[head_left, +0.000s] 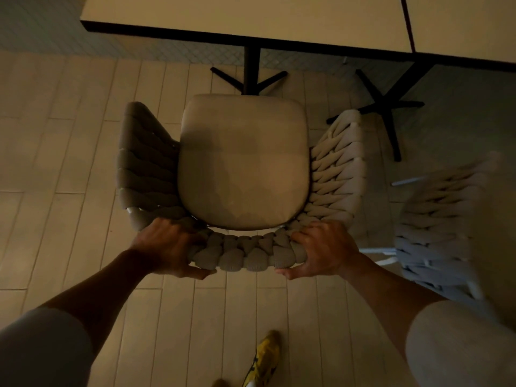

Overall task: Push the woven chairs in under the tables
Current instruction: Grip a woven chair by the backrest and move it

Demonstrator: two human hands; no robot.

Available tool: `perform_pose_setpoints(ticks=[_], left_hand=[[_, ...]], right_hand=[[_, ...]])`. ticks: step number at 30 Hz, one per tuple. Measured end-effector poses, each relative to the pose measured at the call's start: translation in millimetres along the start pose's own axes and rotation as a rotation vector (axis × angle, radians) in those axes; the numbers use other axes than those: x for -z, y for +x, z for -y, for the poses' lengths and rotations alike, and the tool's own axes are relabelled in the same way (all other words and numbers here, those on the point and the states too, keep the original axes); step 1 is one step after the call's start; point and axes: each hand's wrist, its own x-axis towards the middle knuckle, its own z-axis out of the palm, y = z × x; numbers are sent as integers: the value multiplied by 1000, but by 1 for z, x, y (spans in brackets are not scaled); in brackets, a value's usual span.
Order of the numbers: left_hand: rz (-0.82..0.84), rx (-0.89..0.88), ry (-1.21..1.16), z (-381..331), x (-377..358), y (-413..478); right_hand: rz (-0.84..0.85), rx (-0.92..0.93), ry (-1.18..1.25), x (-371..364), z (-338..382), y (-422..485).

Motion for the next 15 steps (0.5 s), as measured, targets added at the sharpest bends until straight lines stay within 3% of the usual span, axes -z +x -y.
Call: perform_pose_setpoints(ticks=[4, 12, 15], left_hand=[[-43, -12, 28, 11, 9, 16], [37, 6, -5, 26, 14, 34], [-18, -7, -15, 28, 15, 38]], right_hand=[[6, 8, -16, 1, -13, 18], [54, 22, -21, 2, -30, 42], [57, 31, -14, 2, -35, 47]])
